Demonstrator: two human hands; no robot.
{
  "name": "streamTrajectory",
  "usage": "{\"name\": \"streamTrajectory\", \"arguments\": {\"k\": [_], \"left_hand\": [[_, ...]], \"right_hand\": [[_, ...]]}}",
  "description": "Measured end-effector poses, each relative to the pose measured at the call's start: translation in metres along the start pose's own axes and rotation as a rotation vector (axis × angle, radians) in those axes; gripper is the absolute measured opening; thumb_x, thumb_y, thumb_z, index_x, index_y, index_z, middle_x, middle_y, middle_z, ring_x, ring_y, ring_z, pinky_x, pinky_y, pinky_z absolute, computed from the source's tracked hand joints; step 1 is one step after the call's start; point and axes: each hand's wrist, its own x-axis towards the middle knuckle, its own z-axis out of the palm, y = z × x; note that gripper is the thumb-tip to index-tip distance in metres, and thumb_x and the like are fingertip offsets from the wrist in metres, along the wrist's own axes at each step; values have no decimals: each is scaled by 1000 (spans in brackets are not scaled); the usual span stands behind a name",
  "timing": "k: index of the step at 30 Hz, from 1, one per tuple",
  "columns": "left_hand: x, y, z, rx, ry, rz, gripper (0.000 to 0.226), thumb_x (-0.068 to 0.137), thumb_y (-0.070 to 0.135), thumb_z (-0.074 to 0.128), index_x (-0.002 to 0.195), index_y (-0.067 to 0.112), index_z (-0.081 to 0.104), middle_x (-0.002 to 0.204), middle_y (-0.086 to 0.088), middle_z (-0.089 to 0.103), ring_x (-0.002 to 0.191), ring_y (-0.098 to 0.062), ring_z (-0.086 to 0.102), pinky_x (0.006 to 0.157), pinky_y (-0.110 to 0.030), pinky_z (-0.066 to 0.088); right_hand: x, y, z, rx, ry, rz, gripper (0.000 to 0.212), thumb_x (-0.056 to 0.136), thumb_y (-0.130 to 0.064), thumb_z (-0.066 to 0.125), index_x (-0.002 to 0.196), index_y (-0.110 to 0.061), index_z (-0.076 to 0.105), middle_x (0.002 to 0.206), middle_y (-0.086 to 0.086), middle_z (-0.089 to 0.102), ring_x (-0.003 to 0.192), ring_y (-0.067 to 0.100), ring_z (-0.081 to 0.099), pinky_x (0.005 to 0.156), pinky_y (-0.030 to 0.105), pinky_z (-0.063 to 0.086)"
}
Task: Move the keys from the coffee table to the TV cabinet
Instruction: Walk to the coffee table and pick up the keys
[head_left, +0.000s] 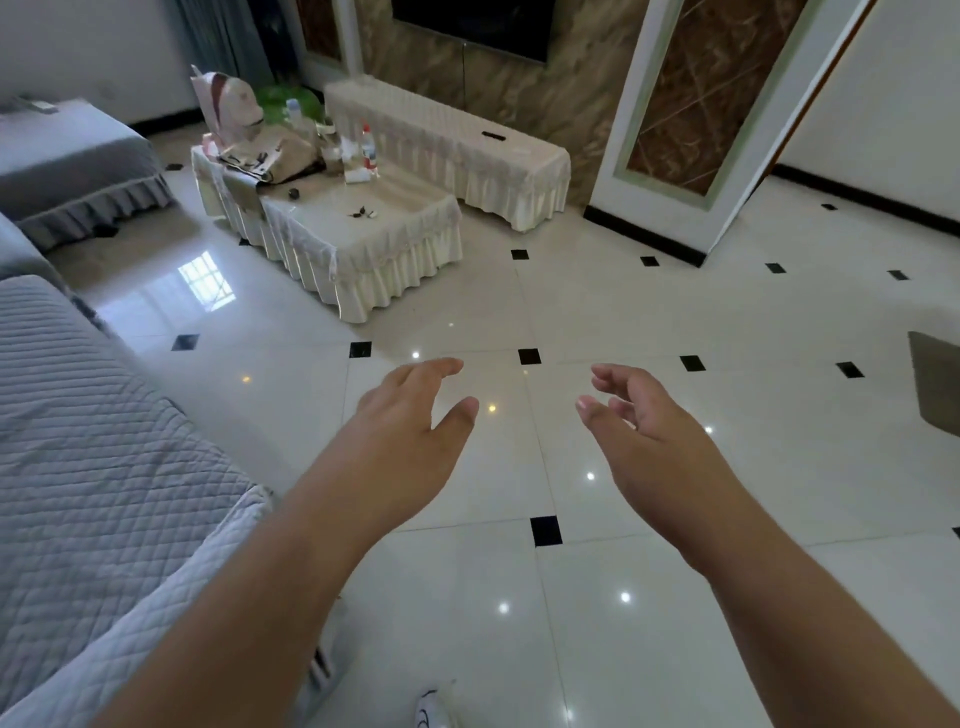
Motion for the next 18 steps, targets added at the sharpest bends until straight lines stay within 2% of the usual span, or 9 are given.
{"name": "streamTrajectory", "arguments": {"k": [6,9,13,15,18], "left_hand": [[62,2,4,9,-59,0,46,91,66,36,135,55,35,143,30,33,131,1,33,99,-29,33],[98,8,12,5,-75,-31,46,91,67,35,136,56,34,138,33,31,122,5,36,97,-28,33],[150,22,25,19,-60,-71,46,91,66,37,136,55,34,125,36,28,113,5,38,93,-27,33],[180,32,35,42,-53,-103,46,92,63,37,137,53,34,128,33,31,114,3,38,93,-27,33],[221,51,49,103,-45,-160,48,96,57,37,142,46,33,146,24,32,131,-5,34,106,-34,32]], "right_hand": [[60,6,3,15,-23,30,42,95,-49,52,135,-43,46,137,-25,48,127,-6,42,97,26,35],[101,11,-2,11,-34,27,41,95,-47,50,136,-42,46,136,-26,48,121,-8,43,92,23,34],[164,22,-13,59,-59,26,36,98,-46,46,133,-42,48,134,-23,51,122,-2,47,92,26,36],[202,31,-22,81,-79,18,36,98,-45,46,133,-40,48,134,-21,52,124,0,48,94,27,37],[253,40,-37,62,-169,13,35,99,-44,46,133,-41,47,134,-22,51,128,2,46,96,28,36]]}}
